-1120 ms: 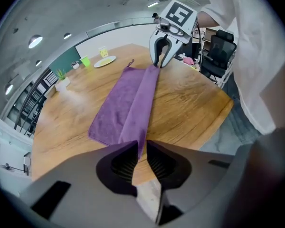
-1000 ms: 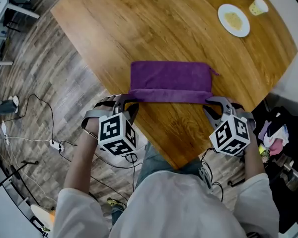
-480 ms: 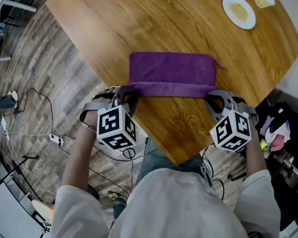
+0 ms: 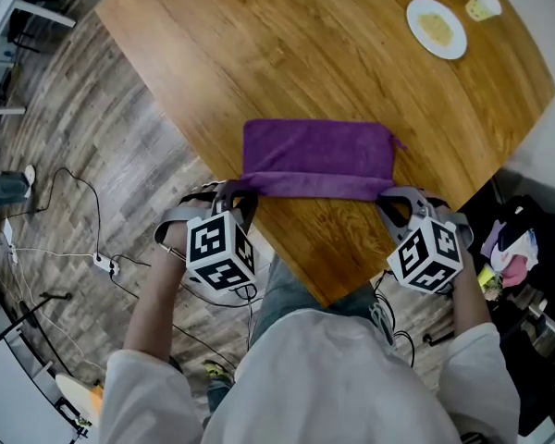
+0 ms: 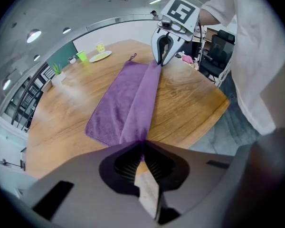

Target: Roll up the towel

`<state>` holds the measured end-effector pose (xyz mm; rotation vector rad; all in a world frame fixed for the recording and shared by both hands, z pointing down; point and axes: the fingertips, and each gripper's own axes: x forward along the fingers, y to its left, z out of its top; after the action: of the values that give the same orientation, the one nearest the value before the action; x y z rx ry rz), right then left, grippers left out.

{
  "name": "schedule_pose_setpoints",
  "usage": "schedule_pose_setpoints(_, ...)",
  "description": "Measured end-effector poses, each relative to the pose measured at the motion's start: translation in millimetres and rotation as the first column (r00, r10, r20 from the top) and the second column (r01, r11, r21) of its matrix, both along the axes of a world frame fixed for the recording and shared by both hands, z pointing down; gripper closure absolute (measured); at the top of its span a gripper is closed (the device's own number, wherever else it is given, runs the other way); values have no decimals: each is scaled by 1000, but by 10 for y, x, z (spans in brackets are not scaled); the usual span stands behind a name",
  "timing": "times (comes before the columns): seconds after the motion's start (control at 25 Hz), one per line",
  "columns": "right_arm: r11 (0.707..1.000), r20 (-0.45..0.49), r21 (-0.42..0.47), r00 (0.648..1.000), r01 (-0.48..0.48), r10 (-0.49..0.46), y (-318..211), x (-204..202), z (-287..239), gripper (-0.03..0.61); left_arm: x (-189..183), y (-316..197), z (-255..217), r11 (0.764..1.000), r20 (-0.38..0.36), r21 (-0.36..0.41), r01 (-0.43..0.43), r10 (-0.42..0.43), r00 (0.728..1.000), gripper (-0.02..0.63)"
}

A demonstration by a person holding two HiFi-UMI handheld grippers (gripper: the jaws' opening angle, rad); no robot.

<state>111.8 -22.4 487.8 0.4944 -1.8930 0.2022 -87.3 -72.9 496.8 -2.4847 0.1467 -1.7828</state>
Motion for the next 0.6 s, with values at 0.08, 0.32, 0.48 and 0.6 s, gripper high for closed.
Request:
schedule_pose_setpoints(0.08, 1000, 20, -15, 1000, -17, 17, 46, -1, -55, 555, -20, 45, -42, 1000, -9, -20, 16, -16, 1000, 586)
schedule_pose_setpoints(0.32, 999, 34, 1, 999, -37, 37, -174, 83, -222, 555, 51, -156, -167, 999, -16, -26, 36, -37, 999, 587)
schedule_pose_setpoints(0.48, 999, 37, 0, 998, -47, 47, -358, 166, -232, 555, 116, -321, -176, 999, -12, -28, 43, -44, 999, 586)
schedule_pose_setpoints(0.6, 999, 36, -9, 998, -54, 54, -477, 209, -181, 555, 151, -449, -142, 998, -7, -34, 54, -54, 999, 586)
